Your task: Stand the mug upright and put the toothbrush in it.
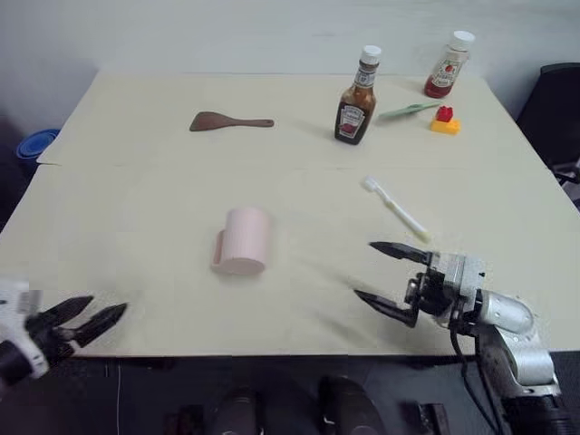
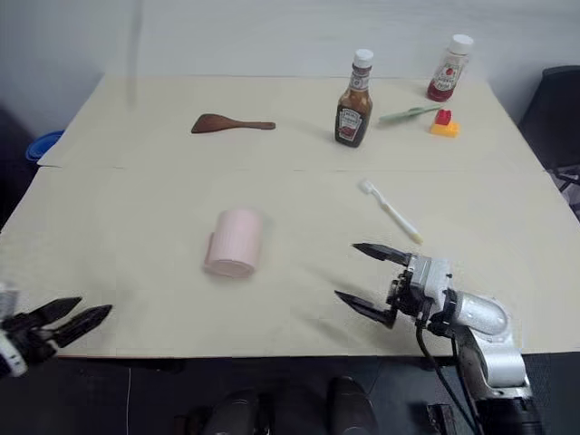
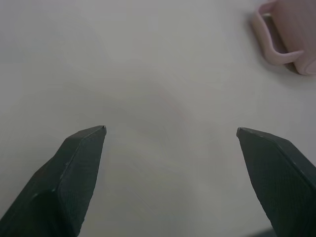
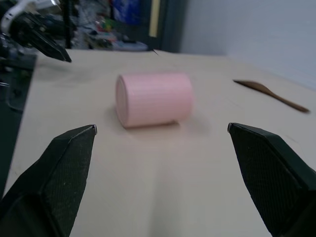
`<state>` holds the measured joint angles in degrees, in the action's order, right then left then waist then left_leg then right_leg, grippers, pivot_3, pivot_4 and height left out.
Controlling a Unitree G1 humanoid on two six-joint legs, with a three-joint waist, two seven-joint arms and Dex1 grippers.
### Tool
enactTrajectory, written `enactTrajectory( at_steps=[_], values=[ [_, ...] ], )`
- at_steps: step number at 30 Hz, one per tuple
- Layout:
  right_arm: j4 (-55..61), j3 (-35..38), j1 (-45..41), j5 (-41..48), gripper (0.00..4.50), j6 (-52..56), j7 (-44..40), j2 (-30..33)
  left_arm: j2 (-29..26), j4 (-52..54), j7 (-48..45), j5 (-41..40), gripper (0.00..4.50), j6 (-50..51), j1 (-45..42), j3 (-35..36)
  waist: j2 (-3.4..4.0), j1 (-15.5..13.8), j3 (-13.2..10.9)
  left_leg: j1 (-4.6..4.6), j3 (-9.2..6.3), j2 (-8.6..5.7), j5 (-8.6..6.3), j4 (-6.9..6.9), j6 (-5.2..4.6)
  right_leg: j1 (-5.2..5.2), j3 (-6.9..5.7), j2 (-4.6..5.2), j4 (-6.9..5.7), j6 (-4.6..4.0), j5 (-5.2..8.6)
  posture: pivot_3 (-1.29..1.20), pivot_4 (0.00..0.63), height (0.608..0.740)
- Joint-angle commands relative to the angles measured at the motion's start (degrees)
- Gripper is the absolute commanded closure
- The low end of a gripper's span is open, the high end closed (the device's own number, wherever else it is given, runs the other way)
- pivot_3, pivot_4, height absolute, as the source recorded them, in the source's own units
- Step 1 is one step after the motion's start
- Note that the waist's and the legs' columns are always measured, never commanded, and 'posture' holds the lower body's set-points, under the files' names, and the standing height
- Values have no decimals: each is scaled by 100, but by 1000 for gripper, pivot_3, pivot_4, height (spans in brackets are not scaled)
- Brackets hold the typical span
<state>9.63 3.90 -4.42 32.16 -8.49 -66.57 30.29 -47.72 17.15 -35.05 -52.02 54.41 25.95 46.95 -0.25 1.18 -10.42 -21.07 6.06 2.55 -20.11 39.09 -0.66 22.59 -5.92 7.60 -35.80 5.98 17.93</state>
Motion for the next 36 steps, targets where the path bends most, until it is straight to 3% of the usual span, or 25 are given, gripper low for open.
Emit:
enactTrajectory(
  at_steps=[1, 8, 14, 22, 28, 36],
  values=[
    [3, -15, -146, 224, 49, -503, -390, -271, -201, 115, 704, -583, 0, 1264, -323, 244, 0, -91, 0, 4, -4, -8, 0, 0, 0, -2, 0, 0, 8, 0, 0, 0, 150, 740],
    [-454, 30, -185, -21, 49, -805, -420, -348, -175, 102, 2277, -1309, 0, 2871, -2560, -398, -16, -112, 10, -2, -35, -33, 6, 0, 9, -13, -2, 17, -7, -1, 0, 0, 150, 740],
    [-613, 133, -37, -110, 49, -977, -324, -320, 372, -597, 2927, -876, 0, 3482, -4867, -1721, -20, -105, 11, -2, -23, -30, 25, 0, 22, -8, -13, -30, -14, -1, 0, 0, 150, 740],
    [-578, 225, 94, -191, 49, -1116, -91, -384, 671, -2266, 2414, 768, 0, 2667, -6482, -4040, -20, -110, 12, 0, 0, -67, 31, 0, 20, 3, -20, -41, -19, 2, -1, 0, 150, 740],
    [-350, 304, 320, -266, 49, -1156, 257, -356, 1169, -3178, 1625, 1343, 0, 2431, -7277, -4942, -13, -228, 16, 3, -5, -74, 42, 4, 14, -3, -17, -39, -22, 7, -4, 0, 150, 740],
    [127, 319, 636, -373, 0, -1088, 772, -389, 1301, -3344, 731, 2010, 2334, 2471, -7415, -6150, -3, -266, 23, 5, -7, -81, 44, 8, 9, -11, -16, -33, -19, 14, -8, 0, 150, 740]
  ],
)
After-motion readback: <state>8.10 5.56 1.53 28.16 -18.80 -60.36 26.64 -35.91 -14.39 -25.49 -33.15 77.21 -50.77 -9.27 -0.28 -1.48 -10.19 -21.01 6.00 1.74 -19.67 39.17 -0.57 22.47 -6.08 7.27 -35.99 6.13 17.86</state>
